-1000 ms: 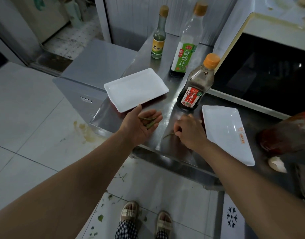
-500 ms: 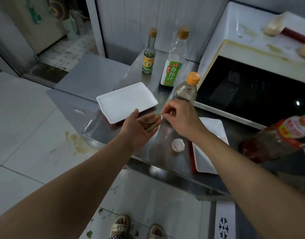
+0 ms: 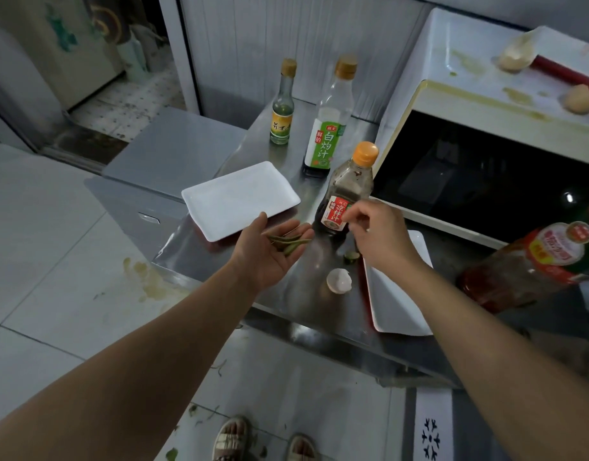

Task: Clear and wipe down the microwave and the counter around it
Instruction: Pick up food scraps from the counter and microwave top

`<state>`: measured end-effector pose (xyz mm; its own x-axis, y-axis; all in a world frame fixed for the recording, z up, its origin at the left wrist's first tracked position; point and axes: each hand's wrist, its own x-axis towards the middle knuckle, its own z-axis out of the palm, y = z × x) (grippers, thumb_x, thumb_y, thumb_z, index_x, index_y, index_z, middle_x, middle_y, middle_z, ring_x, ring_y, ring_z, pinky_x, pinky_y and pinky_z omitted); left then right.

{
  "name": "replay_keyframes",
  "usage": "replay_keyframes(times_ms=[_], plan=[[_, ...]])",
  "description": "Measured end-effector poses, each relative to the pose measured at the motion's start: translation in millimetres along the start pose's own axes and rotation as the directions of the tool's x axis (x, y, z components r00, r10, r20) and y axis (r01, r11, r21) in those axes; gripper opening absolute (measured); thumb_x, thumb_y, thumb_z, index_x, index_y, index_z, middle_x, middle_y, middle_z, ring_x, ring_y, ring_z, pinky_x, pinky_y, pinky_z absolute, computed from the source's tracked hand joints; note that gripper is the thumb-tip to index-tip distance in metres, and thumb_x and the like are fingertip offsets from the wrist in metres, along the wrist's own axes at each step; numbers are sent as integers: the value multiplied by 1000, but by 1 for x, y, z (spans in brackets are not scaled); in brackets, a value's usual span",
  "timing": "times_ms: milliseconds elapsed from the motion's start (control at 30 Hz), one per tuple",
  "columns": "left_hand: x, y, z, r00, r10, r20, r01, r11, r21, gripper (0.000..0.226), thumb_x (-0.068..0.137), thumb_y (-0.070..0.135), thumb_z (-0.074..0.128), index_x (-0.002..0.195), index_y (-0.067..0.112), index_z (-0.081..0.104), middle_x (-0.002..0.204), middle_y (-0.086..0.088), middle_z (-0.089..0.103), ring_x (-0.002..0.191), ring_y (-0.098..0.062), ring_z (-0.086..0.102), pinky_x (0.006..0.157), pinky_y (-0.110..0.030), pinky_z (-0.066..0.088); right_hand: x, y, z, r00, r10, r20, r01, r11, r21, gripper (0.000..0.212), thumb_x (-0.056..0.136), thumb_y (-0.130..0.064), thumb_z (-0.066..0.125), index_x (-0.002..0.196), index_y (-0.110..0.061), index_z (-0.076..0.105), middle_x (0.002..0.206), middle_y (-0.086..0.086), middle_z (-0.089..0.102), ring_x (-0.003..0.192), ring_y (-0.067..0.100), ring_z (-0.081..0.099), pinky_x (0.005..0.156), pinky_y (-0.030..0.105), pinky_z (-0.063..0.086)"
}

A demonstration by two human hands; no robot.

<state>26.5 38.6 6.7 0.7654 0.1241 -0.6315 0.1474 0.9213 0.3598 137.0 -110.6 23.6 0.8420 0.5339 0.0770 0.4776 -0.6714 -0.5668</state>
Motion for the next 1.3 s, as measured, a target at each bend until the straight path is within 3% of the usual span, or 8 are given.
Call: replay_keyframes(times_ms=[67, 200, 333, 533, 667, 900, 1100, 1300], plan=[[3, -1, -4, 1000, -4, -6, 4, 1000, 0, 55, 99, 44, 30, 103, -1, 59, 122, -18, 60, 116, -30, 56, 98, -34, 43, 0, 20, 2, 998, 67, 23, -65, 994, -86, 16, 85, -2, 59, 88, -15, 68, 98, 3, 67, 91, 23, 60, 82, 38, 51], [10, 1, -12, 1000, 2, -28, -2, 1000, 1, 53, 99, 44, 29, 102, -1, 59, 126, -19, 59, 111, -29, 58, 93, -35, 45, -1, 48, 17, 981, 148, 123, -118, 967, -224, 15, 83, -6, 64, 93, -16, 68, 102, 5, 65, 97, 24, 58, 77, 33, 48], [16, 4, -19, 999, 12, -50, -12, 1000, 9, 54, 99, 43, 29, 106, -2, 58, 123, -19, 59, 118, -29, 55, 94, -34, 44, 2, 58, 32, 982, 90, 164, -18, 917, -398, 24, 83, -20, 69, 107, -15, 67, 115, 8, 58, 113, 25, 47, 88, 34, 43], [24, 7, -25, 997, 17, -73, -16, 1000, 11, 53, 99, 43, 30, 106, -1, 59, 105, -18, 66, 100, -27, 62, 81, -33, 49, 8, 60, 45, 980, 79, 185, 46, 806, -591, 33, 84, -29, 64, 114, -15, 66, 129, 10, 47, 120, 27, 38, 94, 34, 38], [28, 8, -26, 997, 17, -76, -16, 1000, 13, 53, 99, 44, 31, 106, -1, 59, 103, -18, 67, 97, -27, 64, 81, -33, 49, 10, 60, 48, 977, 107, 182, 24, 799, -600, 30, 86, -29, 62, 111, -14, 67, 132, 10, 44, 121, 27, 37, 95, 34, 39], [27, 8, -22, 997, 25, -74, -23, 1000, 18, 53, 99, 44, 29, 109, 0, 57, 108, -17, 65, 99, -26, 63, 81, -33, 49, 5, 56, 45, 993, 69, 98, -15, 883, -468, 14, 85, -21, 64, 97, -15, 68, 123, 8, 52, 116, 26, 42, 94, 34, 39], [21, 7, -21, 997, 14, -71, -12, 999, 33, 53, 100, 43, 29, 107, 0, 58, 112, -15, 64, 103, -28, 61, 88, -33, 47, 5, 60, 49, 977, 94, 193, 45, 789, -613, 35, 82, -36, 66, 110, -15, 65, 121, 9, 49, 114, 27, 40, 89, 34, 37], [20, 9, -30, 997, 12, -71, -10, 999, 34, 53, 99, 44, 30, 106, 0, 59, 111, -15, 65, 95, -26, 65, 82, -31, 49, 5, 60, 55, 988, 58, 145, 41, 799, -599, 25, 88, -26, 61, 106, -11, 69, 117, 10, 54, 113, 28, 43, 90, 35, 38]])
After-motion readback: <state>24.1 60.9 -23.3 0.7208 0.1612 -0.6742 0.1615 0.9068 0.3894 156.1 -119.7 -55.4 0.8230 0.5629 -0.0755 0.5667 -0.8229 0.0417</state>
